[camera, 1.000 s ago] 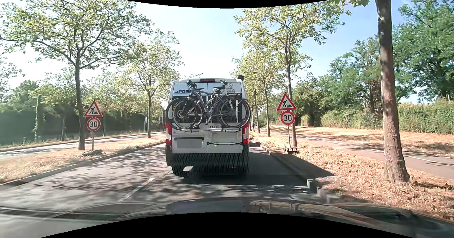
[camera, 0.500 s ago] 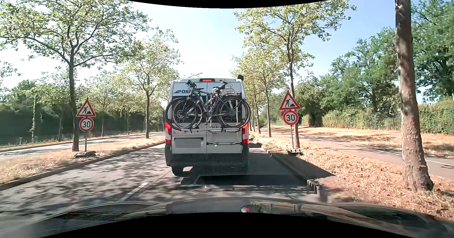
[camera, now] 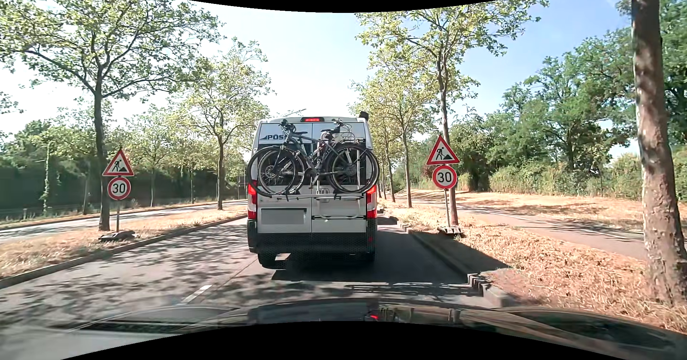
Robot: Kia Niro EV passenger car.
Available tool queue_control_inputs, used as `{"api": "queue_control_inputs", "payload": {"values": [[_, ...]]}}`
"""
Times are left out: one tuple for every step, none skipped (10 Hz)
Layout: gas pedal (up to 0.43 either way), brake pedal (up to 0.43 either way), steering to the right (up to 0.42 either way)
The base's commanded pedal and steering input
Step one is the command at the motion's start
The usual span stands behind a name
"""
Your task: Follow the waypoints while adhering to traffic rules and regulations
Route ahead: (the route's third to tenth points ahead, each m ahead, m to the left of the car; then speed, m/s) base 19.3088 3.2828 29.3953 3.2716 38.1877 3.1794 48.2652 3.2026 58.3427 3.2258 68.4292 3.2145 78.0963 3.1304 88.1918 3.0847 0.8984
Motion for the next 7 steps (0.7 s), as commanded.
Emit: {"api": "queue_control_inputs", "payload": {"values": [[0.000, 0.128, -0.004], [0.000, 0.128, -0.004], [0.000, 0.140, -0.004], [0.000, 0.134, -0.004], [0.000, 0.134, -0.004], [0.000, 0.134, -0.004], [0.000, 0.134, -0.004]]}}
